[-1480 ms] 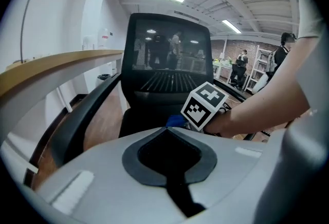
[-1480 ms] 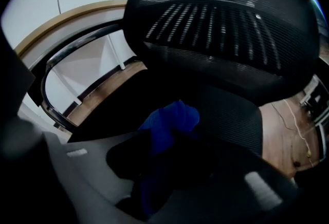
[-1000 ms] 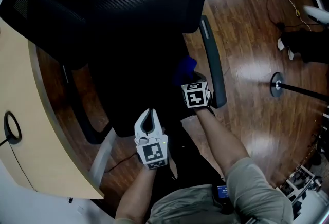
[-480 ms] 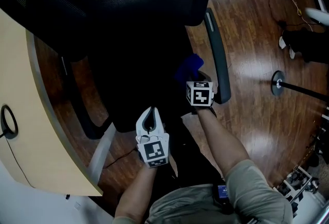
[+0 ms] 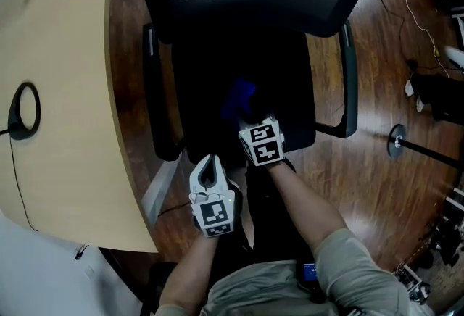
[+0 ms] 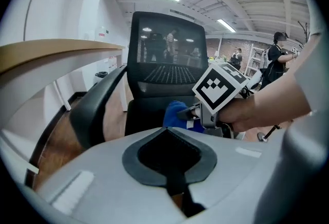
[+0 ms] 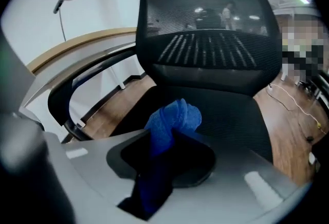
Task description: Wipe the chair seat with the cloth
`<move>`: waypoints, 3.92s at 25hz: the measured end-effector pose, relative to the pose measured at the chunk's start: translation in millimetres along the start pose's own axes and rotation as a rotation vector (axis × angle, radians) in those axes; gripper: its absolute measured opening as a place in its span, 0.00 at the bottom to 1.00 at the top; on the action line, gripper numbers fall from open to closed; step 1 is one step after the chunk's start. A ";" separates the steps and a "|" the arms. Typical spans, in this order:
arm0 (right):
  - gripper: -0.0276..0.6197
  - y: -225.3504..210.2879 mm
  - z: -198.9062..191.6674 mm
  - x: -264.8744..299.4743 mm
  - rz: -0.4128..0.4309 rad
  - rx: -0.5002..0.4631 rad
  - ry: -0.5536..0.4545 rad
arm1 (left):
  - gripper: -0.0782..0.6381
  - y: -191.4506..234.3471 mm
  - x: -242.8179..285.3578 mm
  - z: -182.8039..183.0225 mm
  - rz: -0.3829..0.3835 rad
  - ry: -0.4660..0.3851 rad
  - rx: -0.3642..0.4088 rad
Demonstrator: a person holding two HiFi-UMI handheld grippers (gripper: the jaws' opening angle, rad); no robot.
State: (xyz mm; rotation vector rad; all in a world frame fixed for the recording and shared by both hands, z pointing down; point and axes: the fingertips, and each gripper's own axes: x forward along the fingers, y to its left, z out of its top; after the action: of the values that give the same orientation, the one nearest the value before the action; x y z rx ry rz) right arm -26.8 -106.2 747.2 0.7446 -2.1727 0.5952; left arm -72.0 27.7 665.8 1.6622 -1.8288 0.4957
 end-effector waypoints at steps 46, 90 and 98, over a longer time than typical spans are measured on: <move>0.19 -187.2 -154.7 -81.2 -0.331 0.226 0.155 | 0.12 -147.7 57.7 -35.5 -0.170 0.069 0.137; 0.19 -54.8 -181.9 -72.2 -0.132 -0.011 0.239 | 0.12 -80.7 5.3 -68.2 -0.098 0.070 0.146; 0.19 -160.9 -222.6 -123.2 -0.298 0.196 0.238 | 0.12 -174.5 33.6 -59.7 -0.231 0.077 0.249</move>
State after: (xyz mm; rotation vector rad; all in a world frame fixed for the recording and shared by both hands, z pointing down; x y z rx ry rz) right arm 260.0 -46.7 816.4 1.0247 -1.7608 0.7064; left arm 109.7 16.1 710.4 1.9624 -1.5442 0.6970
